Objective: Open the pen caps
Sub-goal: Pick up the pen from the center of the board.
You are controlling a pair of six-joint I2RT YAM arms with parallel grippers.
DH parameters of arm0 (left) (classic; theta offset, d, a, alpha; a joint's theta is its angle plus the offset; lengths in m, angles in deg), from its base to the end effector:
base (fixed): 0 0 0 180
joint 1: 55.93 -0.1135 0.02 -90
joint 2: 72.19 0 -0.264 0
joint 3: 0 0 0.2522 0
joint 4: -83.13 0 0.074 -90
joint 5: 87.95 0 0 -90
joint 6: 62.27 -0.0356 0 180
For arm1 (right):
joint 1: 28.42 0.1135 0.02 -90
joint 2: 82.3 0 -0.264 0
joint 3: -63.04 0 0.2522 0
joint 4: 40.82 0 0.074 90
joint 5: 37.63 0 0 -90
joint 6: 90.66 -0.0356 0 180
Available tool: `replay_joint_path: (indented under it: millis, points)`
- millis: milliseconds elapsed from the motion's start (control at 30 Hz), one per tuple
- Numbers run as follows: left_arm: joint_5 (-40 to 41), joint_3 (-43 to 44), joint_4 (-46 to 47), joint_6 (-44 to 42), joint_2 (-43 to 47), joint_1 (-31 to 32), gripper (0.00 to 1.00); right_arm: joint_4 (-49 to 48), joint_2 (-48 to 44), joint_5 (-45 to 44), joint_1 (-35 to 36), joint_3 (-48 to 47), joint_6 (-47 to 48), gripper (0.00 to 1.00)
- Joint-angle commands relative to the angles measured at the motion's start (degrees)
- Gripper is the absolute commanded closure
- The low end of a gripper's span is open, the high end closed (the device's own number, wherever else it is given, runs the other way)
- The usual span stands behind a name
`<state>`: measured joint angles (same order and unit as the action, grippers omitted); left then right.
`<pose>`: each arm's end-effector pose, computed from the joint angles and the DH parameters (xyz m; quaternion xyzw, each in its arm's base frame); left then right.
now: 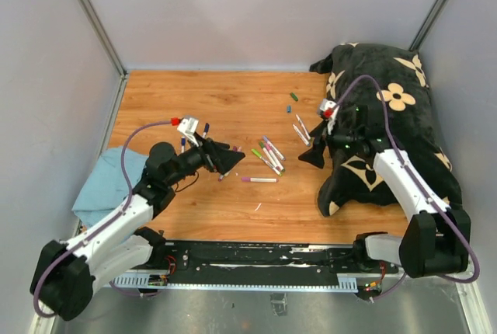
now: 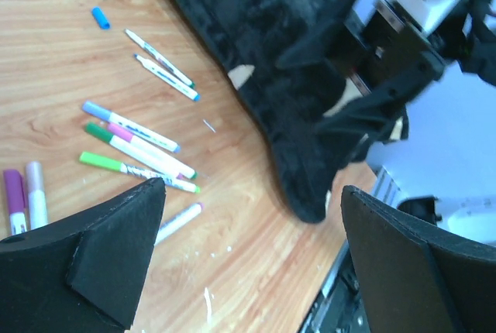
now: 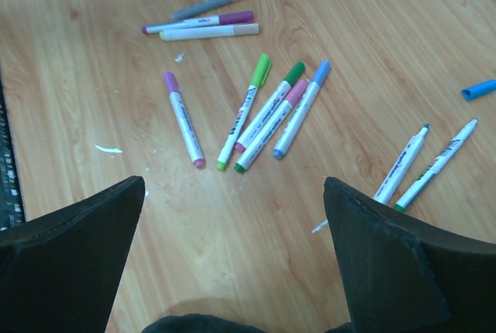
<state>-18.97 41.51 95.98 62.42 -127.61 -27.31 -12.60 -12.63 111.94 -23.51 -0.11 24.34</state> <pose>0.1889 -0.1176 0.2682 0.0905 0.7074 -0.4723 0.5180 0.2509 0.0524 0.2800 -0.4210 0.6834 0.3631 0.4731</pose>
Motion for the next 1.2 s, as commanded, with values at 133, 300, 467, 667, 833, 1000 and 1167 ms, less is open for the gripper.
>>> replay_joint_path:
  millis: [133, 300, 467, 667, 833, 1000, 1167]
  points:
    - [2.3, -10.5, -6.7, -0.4, 21.3, -0.2, 0.00, 8.3, 13.7, -28.0, 14.1, -13.8, 3.8, 0.00]
    - [7.7, -14.4, -12.9, -1.2, 30.9, -0.2, 0.01, 15.6, 26.2, -36.8, 17.7, -25.9, 0.9, 0.04]
    - [9.5, -16.7, -14.1, -1.6, 36.6, -0.2, 0.01, 18.7, 35.5, -43.7, 20.8, -33.4, -0.9, 0.09]
    - [10.7, -17.6, -12.9, -1.2, 36.7, -0.2, 0.01, 22.5, 42.5, -42.9, 22.0, -39.0, -2.3, 0.28]
    - [10.1, -18.4, -13.0, -0.9, 36.6, -0.2, 0.01, 23.9, 46.1, -41.6, 23.2, -40.2, -2.9, 0.45]
    - [9.0, -18.8, -11.7, 0.0, 35.4, -0.2, 0.01, 24.8, 48.7, -39.9, 23.2, -41.4, -3.5, 0.57]
    - [8.9, -19.2, -12.2, 1.0, 35.8, -0.2, 0.01, 25.6, 50.3, -38.1, 23.4, -42.7, -4.0, 0.60]
